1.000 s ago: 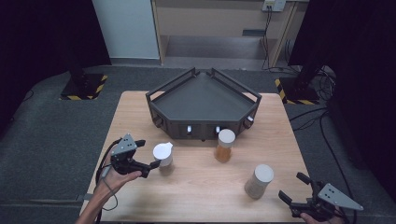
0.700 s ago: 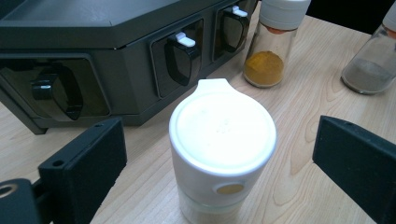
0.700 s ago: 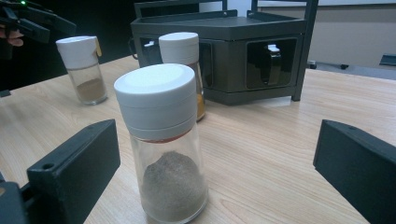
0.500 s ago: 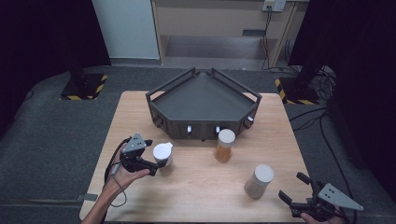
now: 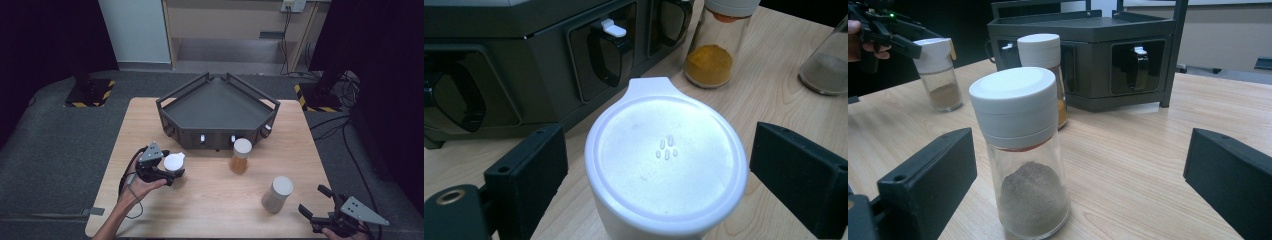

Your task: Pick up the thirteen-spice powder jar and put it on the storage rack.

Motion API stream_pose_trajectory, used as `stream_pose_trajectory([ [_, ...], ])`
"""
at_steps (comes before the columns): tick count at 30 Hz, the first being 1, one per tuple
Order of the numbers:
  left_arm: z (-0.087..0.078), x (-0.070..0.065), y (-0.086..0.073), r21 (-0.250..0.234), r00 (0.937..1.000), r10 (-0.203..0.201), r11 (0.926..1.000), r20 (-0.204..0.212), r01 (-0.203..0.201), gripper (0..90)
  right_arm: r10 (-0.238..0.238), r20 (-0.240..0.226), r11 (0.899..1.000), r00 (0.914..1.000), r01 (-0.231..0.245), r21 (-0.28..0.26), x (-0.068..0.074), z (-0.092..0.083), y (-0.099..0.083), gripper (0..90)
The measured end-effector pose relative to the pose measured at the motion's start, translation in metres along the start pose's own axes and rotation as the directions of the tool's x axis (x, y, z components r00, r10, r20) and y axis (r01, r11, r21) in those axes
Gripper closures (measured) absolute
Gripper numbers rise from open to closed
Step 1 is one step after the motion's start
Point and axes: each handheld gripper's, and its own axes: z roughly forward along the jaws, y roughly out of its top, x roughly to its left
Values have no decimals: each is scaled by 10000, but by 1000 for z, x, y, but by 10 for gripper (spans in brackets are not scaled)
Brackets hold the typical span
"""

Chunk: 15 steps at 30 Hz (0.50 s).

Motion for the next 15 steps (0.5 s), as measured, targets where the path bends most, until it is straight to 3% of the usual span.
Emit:
stream_pose_trajectory([
  [7,3,-1,-2,-104,10000,94,9999,-7,-94,116,-6,0,10000,10000,6,0,0,0,0,12],
  [11,3,-3,-5,-253,9996,276,9993,-112,-279,194,-10,16,10000,10000,10,-8,0,0,0,12],
  [13,3,-3,-8,-436,9994,329,9985,-139,-335,284,0,12,10000,10000,0,-2,0,0,0,12],
  [15,2,-4,-9,-478,9990,416,9980,-168,-424,302,-4,17,10000,10000,4,-13,0,0,0,12],
])
